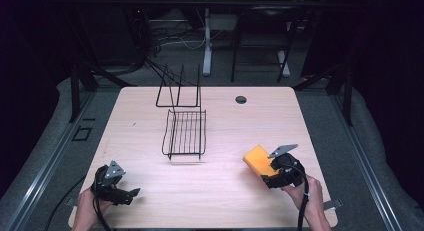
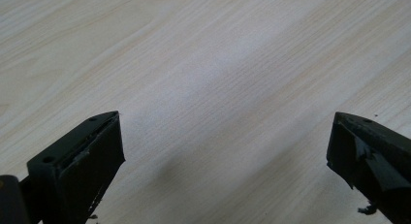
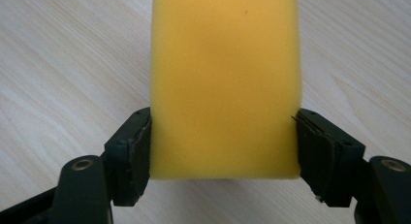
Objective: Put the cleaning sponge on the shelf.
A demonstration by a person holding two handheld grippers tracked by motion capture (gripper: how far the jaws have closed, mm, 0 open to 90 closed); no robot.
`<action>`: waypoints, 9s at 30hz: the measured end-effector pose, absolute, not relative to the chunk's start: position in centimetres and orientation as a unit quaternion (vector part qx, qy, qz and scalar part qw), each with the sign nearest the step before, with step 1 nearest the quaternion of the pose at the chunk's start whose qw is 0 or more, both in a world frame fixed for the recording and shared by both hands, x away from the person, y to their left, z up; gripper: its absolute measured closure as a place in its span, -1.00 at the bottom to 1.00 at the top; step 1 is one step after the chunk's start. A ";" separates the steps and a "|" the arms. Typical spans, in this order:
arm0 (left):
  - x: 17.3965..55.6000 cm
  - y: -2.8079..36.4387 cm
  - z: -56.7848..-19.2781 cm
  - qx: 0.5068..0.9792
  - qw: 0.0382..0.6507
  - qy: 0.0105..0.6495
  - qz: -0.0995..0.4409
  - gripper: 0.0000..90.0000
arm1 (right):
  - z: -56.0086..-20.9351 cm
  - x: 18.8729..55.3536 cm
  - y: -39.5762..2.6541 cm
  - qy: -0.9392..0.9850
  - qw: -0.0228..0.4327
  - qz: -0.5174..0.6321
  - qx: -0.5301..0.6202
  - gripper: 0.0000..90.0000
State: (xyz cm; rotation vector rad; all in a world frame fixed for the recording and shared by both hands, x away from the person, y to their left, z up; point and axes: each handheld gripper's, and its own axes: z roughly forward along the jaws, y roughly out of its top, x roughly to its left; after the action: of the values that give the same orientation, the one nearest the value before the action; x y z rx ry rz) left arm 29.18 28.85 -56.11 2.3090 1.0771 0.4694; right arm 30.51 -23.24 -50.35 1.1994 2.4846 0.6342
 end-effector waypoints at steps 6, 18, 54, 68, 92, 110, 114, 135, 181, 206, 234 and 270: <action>29.2 28.9 -56.2 0.856 0.272 0.401 0.181 -1.00 | -49.9 30.3 -23.0 0.869 0.158 0.220 0.414 -0.36; 29.2 28.9 -56.3 0.859 0.270 0.399 0.173 -1.00 | -48.8 30.1 -22.6 0.869 0.157 0.228 0.410 -0.35; 29.2 28.9 -56.3 0.859 0.271 0.399 0.173 -1.00 | -46.6 31.3 -19.3 0.878 0.167 0.244 0.376 -0.33; 29.2 28.9 -56.4 0.858 0.270 0.400 0.179 -1.00 | -46.1 32.0 -17.6 0.880 0.167 0.252 0.365 -0.32; 29.2 28.9 -56.4 0.856 0.274 0.400 0.177 -1.00 | -45.6 34.0 -14.5 0.884 0.161 0.267 0.348 -0.31; 29.2 28.9 -56.4 0.856 0.275 0.401 0.176 -1.00 | -45.0 34.4 -12.6 0.884 0.162 0.278 0.339 -0.29; 29.2 28.9 -56.3 0.855 0.278 0.401 0.178 -1.00 | -45.1 34.6 -12.1 0.887 0.160 0.277 0.335 -0.29; 29.2 29.0 -56.1 0.854 0.282 0.400 0.179 -1.00 | -45.7 35.7 -8.0 0.892 0.155 0.284 0.317 -0.28; 29.2 28.9 -56.2 0.855 0.282 0.397 0.178 -1.00 | -48.0 38.4 -3.5 0.884 0.167 0.305 0.311 -0.27; 29.3 28.9 -56.2 0.855 0.282 0.398 0.177 -1.00 | -49.6 40.4 -1.8 0.885 0.185 0.303 0.301 -0.27; 29.3 29.0 -56.1 0.858 0.278 0.396 0.173 -1.00 | -51.3 42.5 -1.0 0.901 0.164 0.277 0.289 -0.29; 29.3 29.0 -56.1 0.858 0.278 0.396 0.172 -1.00 | -52.3 43.2 -0.6 0.905 0.152 0.258 0.301 -0.45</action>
State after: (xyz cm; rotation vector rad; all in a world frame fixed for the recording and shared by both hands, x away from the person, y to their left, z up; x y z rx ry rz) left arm 29.27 28.97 -56.14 2.3029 1.0621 0.4618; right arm 43.23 -0.63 -52.31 0.8641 2.5986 0.7417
